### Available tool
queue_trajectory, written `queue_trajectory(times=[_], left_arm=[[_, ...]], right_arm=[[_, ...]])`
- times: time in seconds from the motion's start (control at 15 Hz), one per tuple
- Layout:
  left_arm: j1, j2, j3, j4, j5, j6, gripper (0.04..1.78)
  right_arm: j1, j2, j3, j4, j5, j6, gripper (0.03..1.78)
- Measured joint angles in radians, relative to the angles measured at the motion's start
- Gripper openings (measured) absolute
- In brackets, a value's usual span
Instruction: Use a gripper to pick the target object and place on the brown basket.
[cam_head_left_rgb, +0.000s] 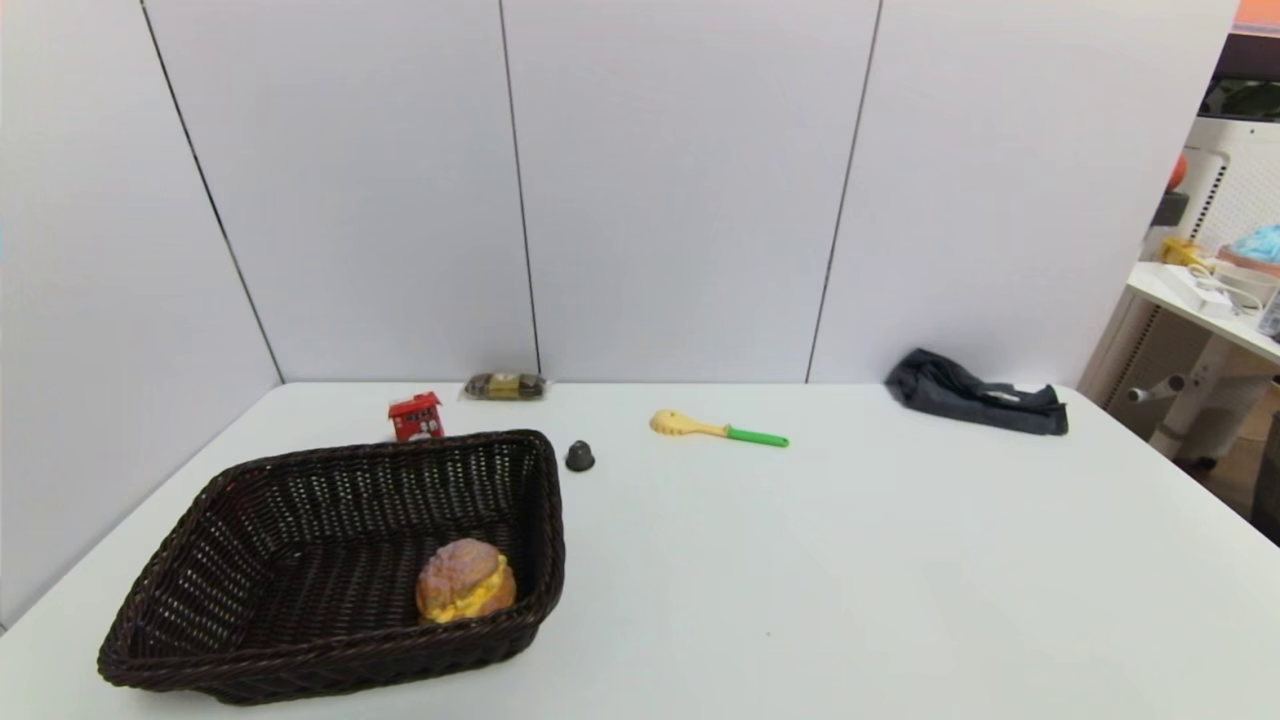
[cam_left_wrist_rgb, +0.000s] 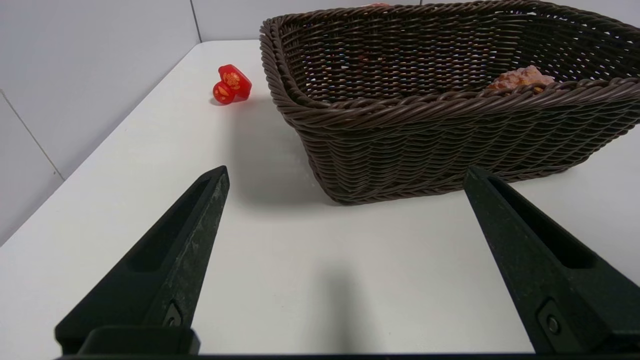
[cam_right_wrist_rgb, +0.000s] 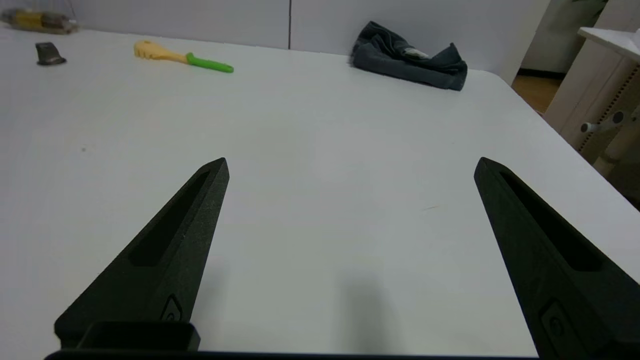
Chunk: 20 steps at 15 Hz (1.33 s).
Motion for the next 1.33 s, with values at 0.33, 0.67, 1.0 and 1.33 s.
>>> queue_trajectory(times=[0.33,0.67,1.0,1.33], left_arm=[[0.0,0.0,0.0,0.0,0.0,0.0,1.69],[0.0,0.0,0.0,0.0,0.0,0.0,1.69],[0.0,0.0,0.0,0.0,0.0,0.0,1.69],[0.0,0.0,0.0,0.0,0.0,0.0,1.69]], right_arm=[[0.0,-0.001,-0.001,0.0,0.004,0.006,1.69],[0.0,0.0,-0.001,0.001,0.0,0.032,1.69],[0.0,0.0,0.0,0.001,0.0,0.029,1.69],[0.0,0.0,0.0,0.003,-0.001,0.022,1.69]])
